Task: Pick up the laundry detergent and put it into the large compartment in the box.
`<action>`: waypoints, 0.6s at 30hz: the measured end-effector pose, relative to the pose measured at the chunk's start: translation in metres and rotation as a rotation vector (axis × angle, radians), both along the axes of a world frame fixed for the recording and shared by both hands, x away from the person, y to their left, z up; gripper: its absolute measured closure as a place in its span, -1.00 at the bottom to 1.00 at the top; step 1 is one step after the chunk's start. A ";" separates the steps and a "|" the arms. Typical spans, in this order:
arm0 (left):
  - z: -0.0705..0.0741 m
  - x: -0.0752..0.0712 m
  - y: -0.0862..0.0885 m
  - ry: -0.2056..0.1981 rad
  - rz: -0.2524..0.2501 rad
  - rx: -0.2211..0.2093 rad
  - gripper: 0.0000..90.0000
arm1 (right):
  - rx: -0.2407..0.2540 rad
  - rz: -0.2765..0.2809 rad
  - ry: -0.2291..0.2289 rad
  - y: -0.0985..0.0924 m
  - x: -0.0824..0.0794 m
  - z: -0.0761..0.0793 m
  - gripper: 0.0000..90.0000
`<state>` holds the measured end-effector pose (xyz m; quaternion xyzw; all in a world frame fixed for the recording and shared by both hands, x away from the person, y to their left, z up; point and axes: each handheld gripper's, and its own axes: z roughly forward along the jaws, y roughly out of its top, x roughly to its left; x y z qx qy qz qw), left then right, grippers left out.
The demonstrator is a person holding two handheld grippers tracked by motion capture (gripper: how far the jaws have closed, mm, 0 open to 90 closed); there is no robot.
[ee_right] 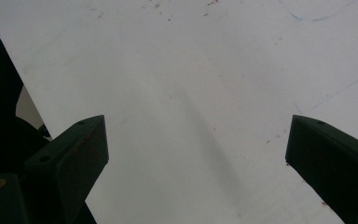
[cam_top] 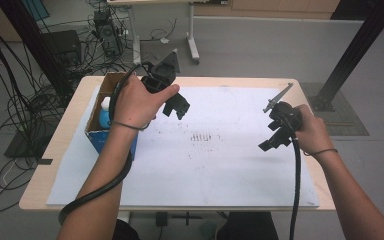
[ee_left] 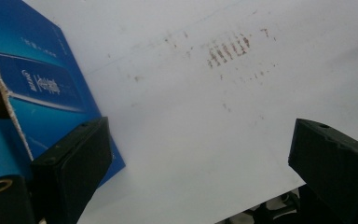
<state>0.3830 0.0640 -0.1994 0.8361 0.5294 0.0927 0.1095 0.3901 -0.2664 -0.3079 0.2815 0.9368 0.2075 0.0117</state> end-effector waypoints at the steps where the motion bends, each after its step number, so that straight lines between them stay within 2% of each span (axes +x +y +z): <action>1: -0.003 0.001 -0.001 0.004 -0.002 -0.001 -0.85 | -0.001 0.000 0.001 0.000 0.000 0.000 -0.87; 4: -0.008 0.002 -0.002 0.011 -0.003 0.000 -0.85 | 0.002 -0.004 0.002 -0.001 0.000 -0.001 -0.88; 12: -0.034 0.009 -0.003 0.049 -0.007 0.007 -0.85 | 0.004 -0.004 0.000 -0.001 -0.001 0.000 -0.87; 16: -0.040 0.010 -0.004 0.045 -0.009 0.004 -0.85 | -0.001 0.001 -0.002 0.000 -0.001 0.000 -0.87; 18: -0.048 0.011 -0.004 0.053 -0.009 -0.003 -0.85 | 0.000 0.002 0.001 0.001 0.000 -0.002 -0.87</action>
